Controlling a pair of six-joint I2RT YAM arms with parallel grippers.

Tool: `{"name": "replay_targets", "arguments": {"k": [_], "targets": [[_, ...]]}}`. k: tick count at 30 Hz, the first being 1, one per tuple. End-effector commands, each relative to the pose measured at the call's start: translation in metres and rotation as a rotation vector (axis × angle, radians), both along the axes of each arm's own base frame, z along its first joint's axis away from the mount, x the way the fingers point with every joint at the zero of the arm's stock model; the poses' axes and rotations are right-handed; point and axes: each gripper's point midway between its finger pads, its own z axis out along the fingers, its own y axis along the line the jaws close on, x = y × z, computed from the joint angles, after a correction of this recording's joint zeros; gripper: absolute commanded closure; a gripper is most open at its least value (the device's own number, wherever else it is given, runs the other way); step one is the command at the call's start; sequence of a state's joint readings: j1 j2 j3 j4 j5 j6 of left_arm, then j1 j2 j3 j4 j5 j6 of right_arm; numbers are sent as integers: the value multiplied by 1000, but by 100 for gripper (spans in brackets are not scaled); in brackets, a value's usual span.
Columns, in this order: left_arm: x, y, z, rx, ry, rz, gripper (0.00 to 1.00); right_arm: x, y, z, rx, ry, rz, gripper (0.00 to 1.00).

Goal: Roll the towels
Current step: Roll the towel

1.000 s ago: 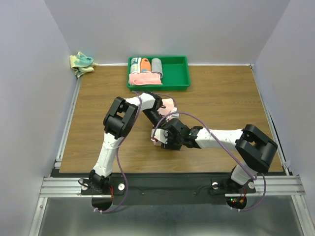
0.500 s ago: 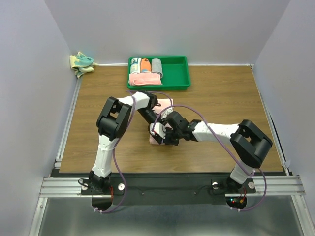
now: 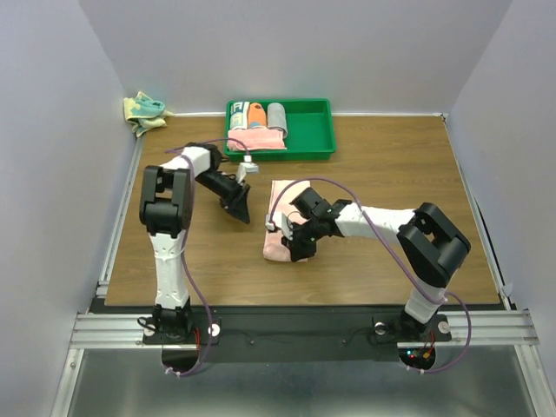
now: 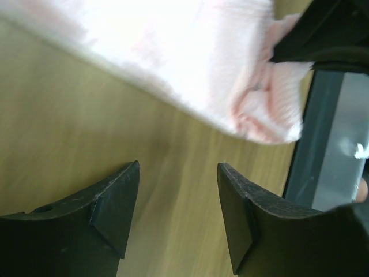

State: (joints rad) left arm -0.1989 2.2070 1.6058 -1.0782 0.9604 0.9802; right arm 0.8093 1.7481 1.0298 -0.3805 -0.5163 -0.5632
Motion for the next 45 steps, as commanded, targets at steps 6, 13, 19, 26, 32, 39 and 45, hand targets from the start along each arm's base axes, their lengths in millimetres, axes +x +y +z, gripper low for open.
{"name": "replay_targets", "arguments": {"k": [6, 13, 19, 26, 32, 39, 45], "targets": [[45, 94, 56, 107, -460, 195, 30, -15, -13, -7, -10, 443, -91, 99], [-16, 54, 79, 227, -1015, 9, 25, -17, -4, -7, -2, 658, -100, 99], [-71, -9, 81, 153, -1334, -202, 13, -17, -8, -16, -39, 832, -108, 96], [-98, -60, 55, 112, -1392, -419, 14, -11, -9, -21, -35, 911, -115, 91], [-95, -71, 28, 151, -1432, -573, 20, -11, -13, -26, -44, 957, -99, 87], [-93, -80, -2, 188, -1308, -601, 38, -7, -14, -27, -47, 953, -102, 85], [-117, -74, -19, 191, -1107, -658, 71, 8, -15, -11, -14, 919, -129, 65]]}}
